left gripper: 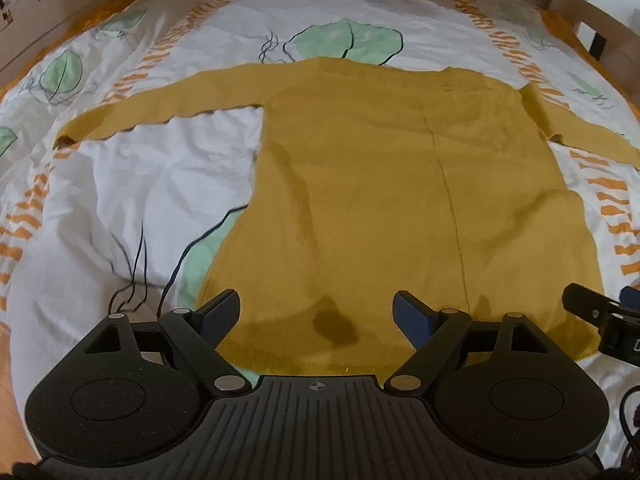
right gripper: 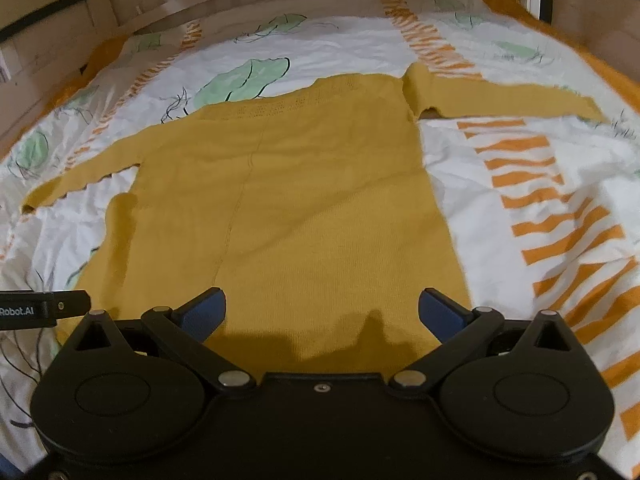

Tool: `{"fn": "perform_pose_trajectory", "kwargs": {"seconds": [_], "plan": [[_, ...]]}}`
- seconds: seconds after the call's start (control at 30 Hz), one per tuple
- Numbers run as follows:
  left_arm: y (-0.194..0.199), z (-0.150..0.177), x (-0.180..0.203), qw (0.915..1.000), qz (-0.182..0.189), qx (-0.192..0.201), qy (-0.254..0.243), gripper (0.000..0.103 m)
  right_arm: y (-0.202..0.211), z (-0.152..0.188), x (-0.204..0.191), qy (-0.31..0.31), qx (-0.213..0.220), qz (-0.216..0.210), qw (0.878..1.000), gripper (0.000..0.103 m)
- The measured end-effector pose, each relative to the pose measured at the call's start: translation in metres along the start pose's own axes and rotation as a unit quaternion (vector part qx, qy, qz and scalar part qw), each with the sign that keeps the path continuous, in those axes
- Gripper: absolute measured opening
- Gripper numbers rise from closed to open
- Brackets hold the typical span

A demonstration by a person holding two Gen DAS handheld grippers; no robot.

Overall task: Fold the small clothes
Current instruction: 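Move the right gripper to a sweater sleeve cuff and close on it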

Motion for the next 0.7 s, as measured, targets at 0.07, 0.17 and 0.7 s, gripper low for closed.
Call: {"fn": "perform_pose_trajectory", "kwargs": {"seconds": [0.07,0.17,0.7], "plan": [[-0.002,-0.007,0.003,1.0000,0.003,0.008,-0.003,0.083,-0.003,-0.002,0.005,-0.011,-0.003,-0.019,1.000,0.103],[-0.006,-0.020,0.009,0.9997,0.007,0.023,-0.008,0.083,-0.009,-0.008,0.013,-0.026,-0.002,-0.032,0.999,0.103],[-0.061,-0.098,0.036,0.9970,0.012,0.074,-0.019,0.083,-0.050,-0.089,0.100,-0.077,0.021,-0.071,0.994,0.103]]}}
Point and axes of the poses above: each gripper's, at about its wrist camera, not at the fingertips, and y roughly against the way its jaws point, x to its right, z to its underside, the point moved 9 cm from there along -y, roughly the way its jaws point, and after that the axes turned 4 degrees about y, right-handed, at the moved point
